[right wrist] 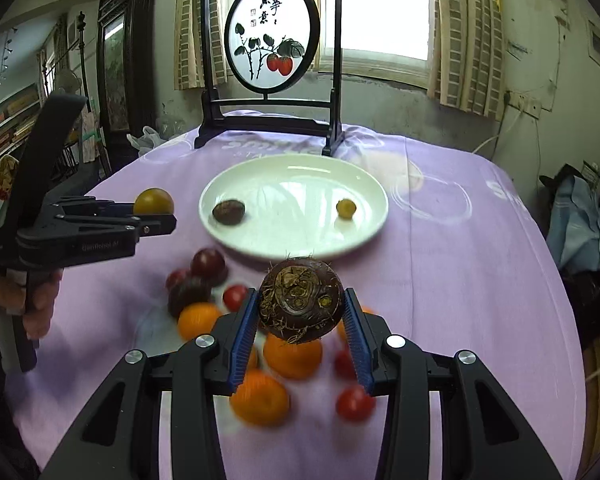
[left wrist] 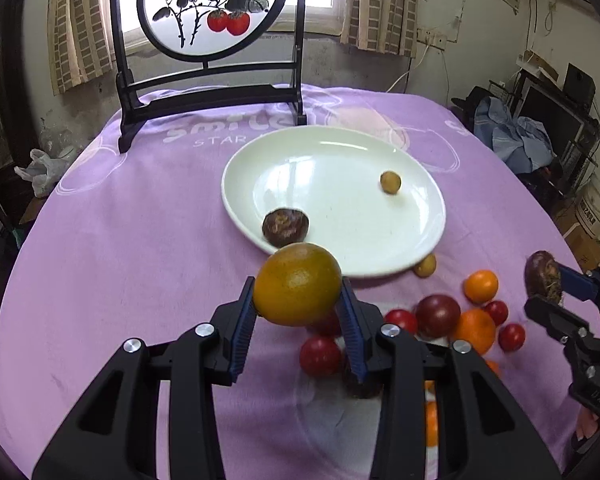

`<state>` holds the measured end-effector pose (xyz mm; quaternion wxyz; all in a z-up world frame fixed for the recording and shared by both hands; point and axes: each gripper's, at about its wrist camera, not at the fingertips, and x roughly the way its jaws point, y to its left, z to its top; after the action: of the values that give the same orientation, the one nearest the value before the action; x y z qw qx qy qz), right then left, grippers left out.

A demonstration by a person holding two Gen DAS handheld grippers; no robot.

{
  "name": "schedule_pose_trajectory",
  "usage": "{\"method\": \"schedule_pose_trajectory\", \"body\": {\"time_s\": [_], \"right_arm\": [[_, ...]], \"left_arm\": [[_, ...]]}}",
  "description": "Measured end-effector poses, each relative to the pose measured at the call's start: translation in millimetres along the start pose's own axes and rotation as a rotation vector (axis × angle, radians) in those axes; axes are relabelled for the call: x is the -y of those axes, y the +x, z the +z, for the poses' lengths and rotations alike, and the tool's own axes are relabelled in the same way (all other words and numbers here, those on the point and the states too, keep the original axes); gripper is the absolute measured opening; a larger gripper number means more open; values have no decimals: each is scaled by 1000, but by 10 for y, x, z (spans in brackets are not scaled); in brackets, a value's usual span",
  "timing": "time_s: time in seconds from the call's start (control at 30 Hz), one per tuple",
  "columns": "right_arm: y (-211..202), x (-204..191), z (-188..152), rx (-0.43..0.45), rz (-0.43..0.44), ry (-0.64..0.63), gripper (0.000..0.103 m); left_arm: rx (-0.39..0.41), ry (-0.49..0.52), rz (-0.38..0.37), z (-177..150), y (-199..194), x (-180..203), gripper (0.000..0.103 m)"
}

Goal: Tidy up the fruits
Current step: 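Carry both fruits onto the white plate and open both grippers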

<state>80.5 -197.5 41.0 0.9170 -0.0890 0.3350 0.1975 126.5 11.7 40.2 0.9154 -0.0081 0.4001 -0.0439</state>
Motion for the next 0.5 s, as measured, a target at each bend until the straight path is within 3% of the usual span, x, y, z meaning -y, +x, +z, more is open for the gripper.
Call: {"method": "schedule_pose_trajectory", "body": {"time_s": [0.2, 0.47, 0.5], "right_arm": [[618, -29, 356, -48, -5, 16, 43], [1139, -103, 463, -111, 12, 4, 43], [1165, -95, 463, -110, 18, 12, 51]], "left_arm": [[-18, -49, 8, 323, 418, 19, 39], [-90, -64, 23, 434, 916, 13, 40], [-88, -61, 23, 444, 940, 22, 45]]}}
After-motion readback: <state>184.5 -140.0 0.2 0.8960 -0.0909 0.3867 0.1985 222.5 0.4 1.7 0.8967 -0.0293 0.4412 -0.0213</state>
